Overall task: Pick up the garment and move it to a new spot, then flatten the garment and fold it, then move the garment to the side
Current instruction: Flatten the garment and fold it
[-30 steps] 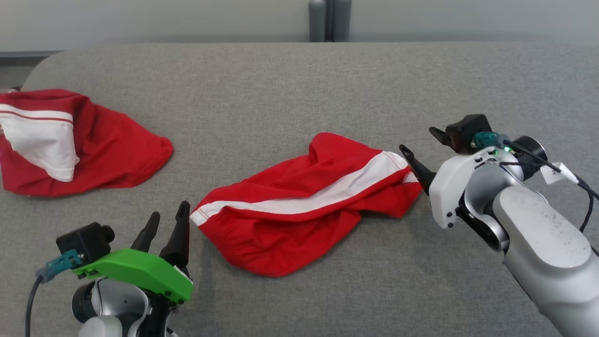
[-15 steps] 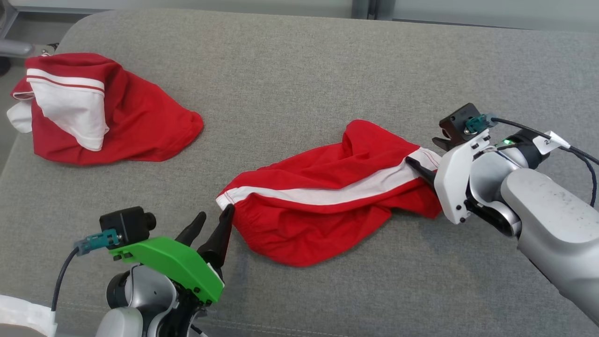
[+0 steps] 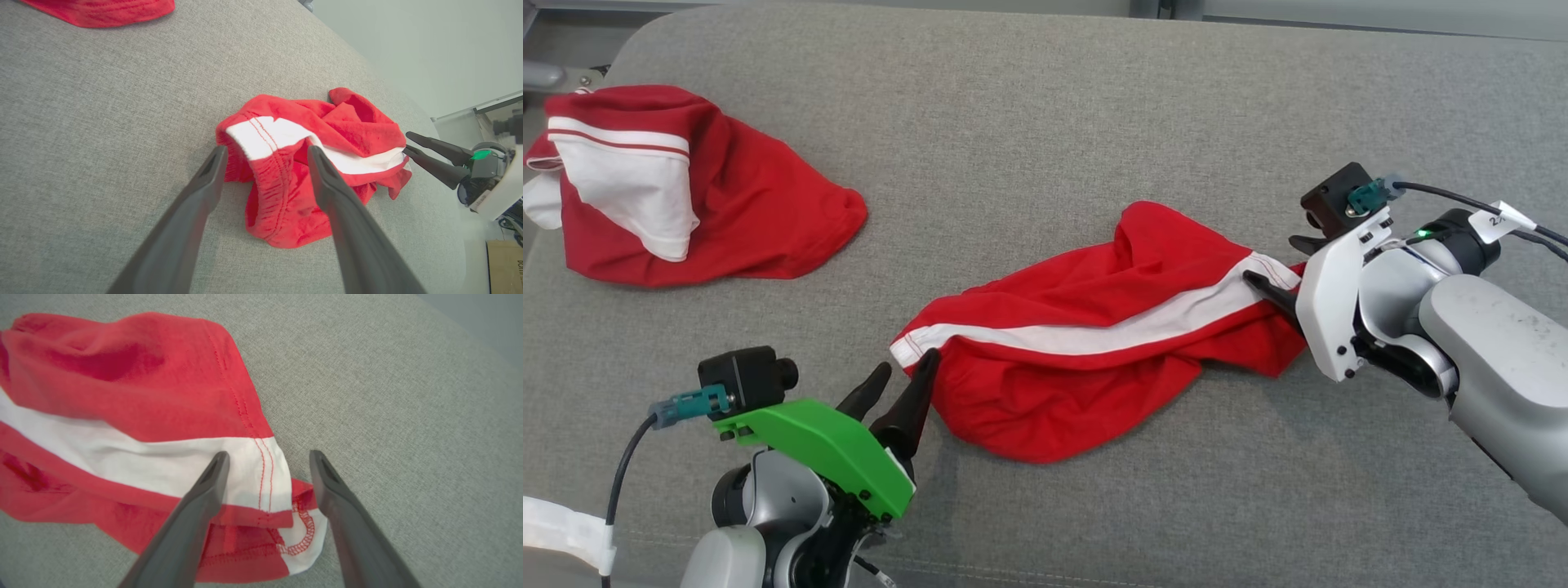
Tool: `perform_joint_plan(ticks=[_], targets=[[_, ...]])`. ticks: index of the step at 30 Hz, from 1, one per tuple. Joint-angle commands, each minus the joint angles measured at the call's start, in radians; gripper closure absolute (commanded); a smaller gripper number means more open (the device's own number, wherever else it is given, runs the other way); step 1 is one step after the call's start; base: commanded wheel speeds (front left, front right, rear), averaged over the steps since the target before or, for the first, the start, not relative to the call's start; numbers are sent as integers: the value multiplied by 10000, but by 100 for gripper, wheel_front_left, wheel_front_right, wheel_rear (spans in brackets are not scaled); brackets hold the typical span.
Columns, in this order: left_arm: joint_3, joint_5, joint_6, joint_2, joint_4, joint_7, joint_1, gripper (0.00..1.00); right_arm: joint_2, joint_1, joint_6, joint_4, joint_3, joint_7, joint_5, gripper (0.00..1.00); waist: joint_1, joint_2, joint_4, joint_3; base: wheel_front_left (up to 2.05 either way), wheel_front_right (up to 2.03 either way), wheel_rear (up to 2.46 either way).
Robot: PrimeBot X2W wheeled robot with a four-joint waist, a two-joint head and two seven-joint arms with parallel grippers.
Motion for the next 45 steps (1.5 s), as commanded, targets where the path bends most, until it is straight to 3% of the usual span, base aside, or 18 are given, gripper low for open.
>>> perform_joint_plan(ticks=[1,7,8,10,23,33,36,40,42,45], targets=[[36,-58,38,50,44,41,-191,0,-104,-138,-16,-95,37,52,78,0,-1,0,-16,29,0,0,0],[100,-411,130,-54,236,57,-335,0,-181,-146,-14,-339,159,254,266,0,-1,0,-43,120,0,0,0],[85,-463,118,-72,262,64,-352,20,-175,-135,-14,-379,173,269,272,0,-1,0,-52,136,0,0,0],[52,-510,58,-93,281,55,-396,99,-178,-116,-14,-450,209,301,284,0,-1,0,-68,167,0,0,0],[-145,-779,-346,-9,218,93,-239,100,-272,154,-14,-497,95,335,433,0,-1,0,-69,312,0,0,0],[-197,-751,-469,72,298,3,-169,100,0,209,-14,-184,156,494,627,0,-1,0,129,357,0,0,0],[-206,-743,-469,69,321,-46,-148,100,-10,255,-14,-125,155,521,731,20,-1,0,160,380,0,0,0],[-216,-741,-492,66,360,-109,-151,100,-40,342,-14,-35,76,538,837,32,-1,0,165,423,0,0,0],[-223,-724,-499,78,380,-137,-171,100,-58,412,-14,-31,68,553,873,51,-1,0,152,440,0,0,0],[-217,-706,-530,100,412,-196,-169,100,-66,472,-14,-40,60,549,897,67,-1,0,108,435,0,0,0]])
